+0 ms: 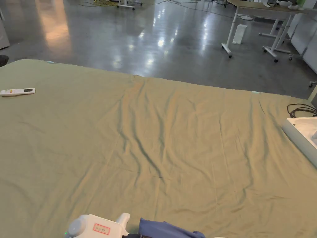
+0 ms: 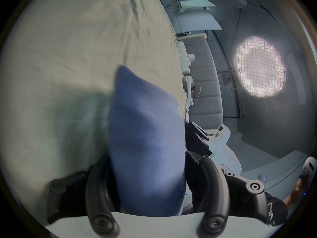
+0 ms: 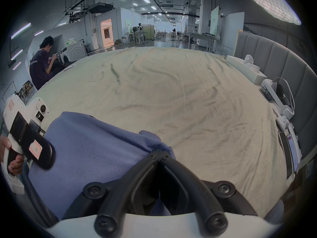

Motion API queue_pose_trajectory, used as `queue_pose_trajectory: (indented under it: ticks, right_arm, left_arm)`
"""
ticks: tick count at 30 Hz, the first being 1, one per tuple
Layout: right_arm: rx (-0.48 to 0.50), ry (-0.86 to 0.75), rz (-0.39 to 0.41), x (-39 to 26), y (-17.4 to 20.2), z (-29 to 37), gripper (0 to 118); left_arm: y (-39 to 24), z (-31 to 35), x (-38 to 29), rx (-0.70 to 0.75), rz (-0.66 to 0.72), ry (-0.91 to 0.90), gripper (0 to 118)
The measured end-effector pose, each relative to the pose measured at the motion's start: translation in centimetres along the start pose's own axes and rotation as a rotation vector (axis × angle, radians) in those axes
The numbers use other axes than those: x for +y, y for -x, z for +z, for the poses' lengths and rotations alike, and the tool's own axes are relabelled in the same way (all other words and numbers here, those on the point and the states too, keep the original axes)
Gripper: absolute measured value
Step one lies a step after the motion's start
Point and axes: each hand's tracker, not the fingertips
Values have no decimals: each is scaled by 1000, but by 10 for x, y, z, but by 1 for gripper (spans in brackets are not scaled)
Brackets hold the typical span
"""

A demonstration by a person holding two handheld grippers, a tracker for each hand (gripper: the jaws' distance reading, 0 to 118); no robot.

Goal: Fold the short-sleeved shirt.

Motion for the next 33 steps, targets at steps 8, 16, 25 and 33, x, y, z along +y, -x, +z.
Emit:
queue_pose_trajectory:
  ticks: [8, 16, 25, 33]
  right_arm:
    - [11, 0, -13, 1, -2, 2, 0]
    - [9, 0, -6, 0, -2, 2, 0]
    - [11, 3, -7, 1, -2, 3, 0]
    - [20, -13, -21, 5, -4, 14, 0]
  left_arm:
    - [10, 2, -5, -10, 52, -71, 51]
    - [-8, 2, -8, 24, 101, -61, 48]
    - [-15, 4, -6, 91, 107, -77, 35]
    - [-12, 14, -7, 16, 39, -102, 23]
